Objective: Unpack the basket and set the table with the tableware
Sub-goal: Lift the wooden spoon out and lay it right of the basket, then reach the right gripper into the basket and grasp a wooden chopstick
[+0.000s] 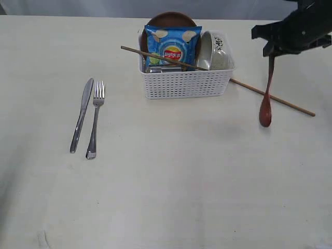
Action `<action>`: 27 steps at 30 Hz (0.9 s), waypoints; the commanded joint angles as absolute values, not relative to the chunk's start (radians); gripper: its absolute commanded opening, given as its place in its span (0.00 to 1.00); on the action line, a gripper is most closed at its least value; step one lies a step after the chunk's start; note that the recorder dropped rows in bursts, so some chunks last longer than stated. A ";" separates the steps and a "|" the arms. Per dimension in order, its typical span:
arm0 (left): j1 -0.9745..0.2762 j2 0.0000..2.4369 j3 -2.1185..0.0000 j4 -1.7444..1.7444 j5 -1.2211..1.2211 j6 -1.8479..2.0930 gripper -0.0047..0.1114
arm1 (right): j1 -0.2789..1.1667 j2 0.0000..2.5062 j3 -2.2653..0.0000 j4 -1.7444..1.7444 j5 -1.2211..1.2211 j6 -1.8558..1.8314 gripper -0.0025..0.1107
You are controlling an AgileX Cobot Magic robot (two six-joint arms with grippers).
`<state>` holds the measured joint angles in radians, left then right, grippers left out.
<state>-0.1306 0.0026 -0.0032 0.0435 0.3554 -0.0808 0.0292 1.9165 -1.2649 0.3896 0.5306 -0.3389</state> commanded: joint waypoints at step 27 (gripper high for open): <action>-0.129 0.000 0.000 0.052 0.345 -0.085 0.04 | 0.146 1.760 -1.281 0.607 0.476 -0.602 0.53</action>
